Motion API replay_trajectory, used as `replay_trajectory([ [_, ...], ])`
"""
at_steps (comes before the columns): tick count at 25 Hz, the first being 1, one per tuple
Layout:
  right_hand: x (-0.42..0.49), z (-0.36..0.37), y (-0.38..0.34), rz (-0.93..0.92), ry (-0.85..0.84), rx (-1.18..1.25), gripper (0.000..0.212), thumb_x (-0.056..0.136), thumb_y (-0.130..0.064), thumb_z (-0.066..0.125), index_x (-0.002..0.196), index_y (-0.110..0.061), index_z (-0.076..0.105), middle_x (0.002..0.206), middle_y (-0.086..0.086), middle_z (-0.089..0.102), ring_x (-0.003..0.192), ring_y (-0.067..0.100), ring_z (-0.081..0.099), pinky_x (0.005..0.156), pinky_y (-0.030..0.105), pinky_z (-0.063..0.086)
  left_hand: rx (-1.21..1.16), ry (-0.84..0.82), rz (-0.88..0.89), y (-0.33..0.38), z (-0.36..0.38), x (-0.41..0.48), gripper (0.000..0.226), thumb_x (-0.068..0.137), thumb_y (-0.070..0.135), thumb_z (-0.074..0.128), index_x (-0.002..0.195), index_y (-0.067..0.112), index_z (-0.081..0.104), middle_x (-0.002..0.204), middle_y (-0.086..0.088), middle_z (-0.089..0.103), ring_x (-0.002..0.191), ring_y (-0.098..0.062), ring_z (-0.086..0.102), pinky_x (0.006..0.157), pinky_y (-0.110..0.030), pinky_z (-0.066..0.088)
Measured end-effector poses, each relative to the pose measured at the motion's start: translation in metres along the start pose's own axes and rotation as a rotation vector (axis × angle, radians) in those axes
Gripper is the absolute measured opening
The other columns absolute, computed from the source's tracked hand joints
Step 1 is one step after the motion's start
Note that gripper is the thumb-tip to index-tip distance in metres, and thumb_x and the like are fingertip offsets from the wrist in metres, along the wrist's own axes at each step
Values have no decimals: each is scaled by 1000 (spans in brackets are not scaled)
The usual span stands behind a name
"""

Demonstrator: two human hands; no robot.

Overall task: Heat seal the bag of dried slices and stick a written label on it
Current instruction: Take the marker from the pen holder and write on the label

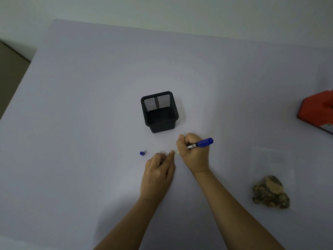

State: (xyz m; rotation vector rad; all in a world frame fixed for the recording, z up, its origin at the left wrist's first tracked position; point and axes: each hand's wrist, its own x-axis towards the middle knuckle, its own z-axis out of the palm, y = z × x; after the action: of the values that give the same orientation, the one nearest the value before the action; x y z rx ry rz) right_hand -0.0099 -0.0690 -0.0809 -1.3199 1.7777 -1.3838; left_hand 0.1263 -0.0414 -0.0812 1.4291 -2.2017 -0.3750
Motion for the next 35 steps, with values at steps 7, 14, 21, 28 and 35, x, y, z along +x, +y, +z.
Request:
replay_trajectory([
  [7, 1, -1, -1, 3, 16, 2, 44, 87, -24, 49, 52, 0, 39, 44, 13, 41, 40, 24, 38, 38, 40, 38, -6, 1, -2, 0, 1, 1, 29, 89, 21, 54, 108, 5, 69, 73, -5, 56, 64, -15, 48, 62, -23, 42],
  [14, 0, 0, -1, 10, -6, 12, 45, 87, -25, 50, 53, 2, 40, 45, 14, 42, 41, 24, 39, 40, 41, 40, 6, 4, 5, 1, 0, 0, 30, 89, 22, 52, 108, 6, 69, 73, -5, 56, 66, -13, 45, 61, -23, 42],
  [21, -1, -1, 0, 3, -15, 19, 42, 87, -24, 51, 53, -1, 41, 47, 9, 43, 43, 21, 40, 42, 33, 41, -14, 10, -5, 1, -1, 1, 29, 90, 21, 53, 107, 6, 70, 74, -5, 55, 63, -17, 49, 62, -24, 42],
  [28, 0, -1, 0, -12, -26, 19, 43, 87, -25, 51, 53, -2, 41, 46, 7, 41, 43, 18, 39, 43, 22, 38, -4, 18, 7, 1, 0, 1, 29, 90, 20, 53, 107, 5, 70, 73, -5, 55, 63, -16, 47, 60, -25, 42],
  [35, -1, -1, 1, -22, -17, -4, 43, 88, -24, 51, 53, -1, 42, 46, 10, 43, 42, 19, 40, 42, 28, 40, -11, 22, 3, 1, 1, 1, 28, 89, 20, 54, 107, 5, 70, 73, -5, 55, 66, -13, 43, 62, -23, 41],
])
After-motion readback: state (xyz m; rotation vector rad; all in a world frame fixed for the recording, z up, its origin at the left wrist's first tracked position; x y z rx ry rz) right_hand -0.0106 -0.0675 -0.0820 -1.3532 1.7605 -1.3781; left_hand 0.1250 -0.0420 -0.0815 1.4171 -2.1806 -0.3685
